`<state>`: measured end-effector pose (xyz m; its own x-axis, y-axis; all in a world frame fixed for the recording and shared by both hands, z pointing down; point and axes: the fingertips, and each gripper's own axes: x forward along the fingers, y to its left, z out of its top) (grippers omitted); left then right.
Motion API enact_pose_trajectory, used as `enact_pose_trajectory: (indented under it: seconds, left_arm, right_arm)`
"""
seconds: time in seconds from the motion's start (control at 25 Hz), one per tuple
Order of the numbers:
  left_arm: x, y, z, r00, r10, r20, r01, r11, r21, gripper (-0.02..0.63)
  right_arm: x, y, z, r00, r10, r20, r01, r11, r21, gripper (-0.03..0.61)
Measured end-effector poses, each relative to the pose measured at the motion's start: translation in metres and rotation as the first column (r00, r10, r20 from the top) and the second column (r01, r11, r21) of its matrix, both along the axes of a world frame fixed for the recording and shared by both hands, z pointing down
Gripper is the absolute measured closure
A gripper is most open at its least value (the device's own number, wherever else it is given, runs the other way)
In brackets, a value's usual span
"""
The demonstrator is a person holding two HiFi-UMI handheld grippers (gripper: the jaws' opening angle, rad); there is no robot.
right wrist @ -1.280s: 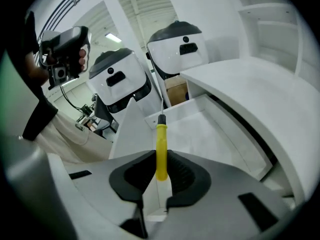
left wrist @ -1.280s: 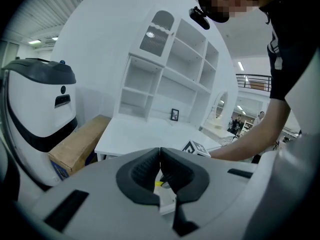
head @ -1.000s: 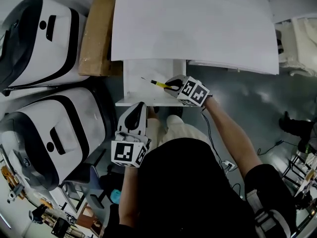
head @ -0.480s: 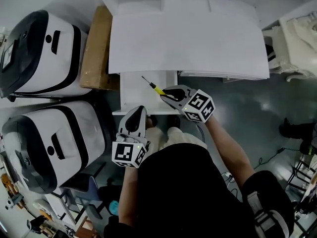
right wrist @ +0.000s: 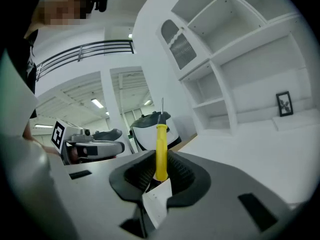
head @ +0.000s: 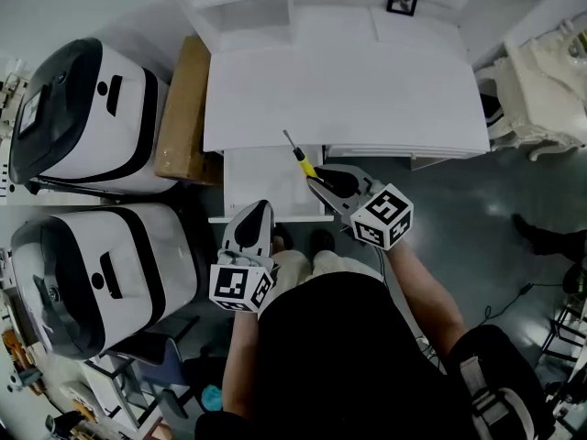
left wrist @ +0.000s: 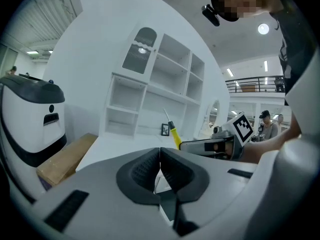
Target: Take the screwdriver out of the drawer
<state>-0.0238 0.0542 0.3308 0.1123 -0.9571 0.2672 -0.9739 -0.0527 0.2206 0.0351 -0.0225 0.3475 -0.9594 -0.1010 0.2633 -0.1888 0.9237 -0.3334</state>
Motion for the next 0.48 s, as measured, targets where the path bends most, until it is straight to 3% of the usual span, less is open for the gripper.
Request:
enact_pose_trajectory:
  seconds: [0.48]
  left_arm:
    - [0.000,0.006,-0.047,1.000,-0.012,0.019,0.011,0.997,0.083,0.591]
  right_arm:
    - [0.039,0.000,-0.070,0.987,0.111,0.116,-0.116,0.993,0.036,0.495]
